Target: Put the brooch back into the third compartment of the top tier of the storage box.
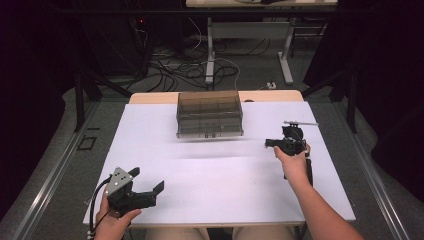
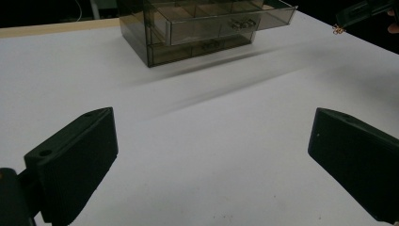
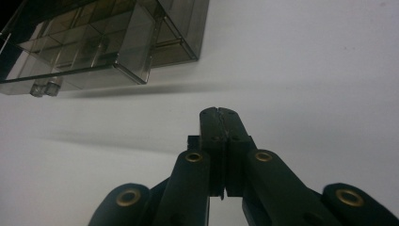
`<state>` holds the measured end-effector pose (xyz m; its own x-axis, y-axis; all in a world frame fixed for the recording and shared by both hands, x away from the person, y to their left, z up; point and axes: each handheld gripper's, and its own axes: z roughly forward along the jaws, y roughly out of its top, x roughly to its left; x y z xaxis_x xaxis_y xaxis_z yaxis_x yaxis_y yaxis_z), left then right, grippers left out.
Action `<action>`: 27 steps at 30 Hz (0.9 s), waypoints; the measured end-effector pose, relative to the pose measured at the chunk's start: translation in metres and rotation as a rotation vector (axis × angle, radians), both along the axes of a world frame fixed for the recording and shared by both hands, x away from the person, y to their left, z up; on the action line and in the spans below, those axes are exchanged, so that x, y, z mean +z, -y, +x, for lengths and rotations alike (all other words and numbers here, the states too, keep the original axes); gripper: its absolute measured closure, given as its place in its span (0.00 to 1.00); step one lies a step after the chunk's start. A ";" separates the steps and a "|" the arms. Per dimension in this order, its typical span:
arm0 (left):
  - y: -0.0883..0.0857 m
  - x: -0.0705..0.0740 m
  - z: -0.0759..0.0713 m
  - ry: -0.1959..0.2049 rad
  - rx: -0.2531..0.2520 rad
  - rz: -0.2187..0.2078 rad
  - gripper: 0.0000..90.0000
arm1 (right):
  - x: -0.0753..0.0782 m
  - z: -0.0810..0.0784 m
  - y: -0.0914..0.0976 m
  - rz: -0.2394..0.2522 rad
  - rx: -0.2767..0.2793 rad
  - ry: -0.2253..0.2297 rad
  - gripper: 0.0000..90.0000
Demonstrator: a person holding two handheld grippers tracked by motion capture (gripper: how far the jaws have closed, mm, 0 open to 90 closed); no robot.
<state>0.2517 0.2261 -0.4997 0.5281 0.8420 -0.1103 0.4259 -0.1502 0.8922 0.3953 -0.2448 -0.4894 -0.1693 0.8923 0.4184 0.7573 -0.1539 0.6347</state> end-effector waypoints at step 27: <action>0.000 0.001 -0.001 0.023 0.006 -0.007 0.01 | 0.061 0.013 -0.017 0.005 0.032 0.081 1.00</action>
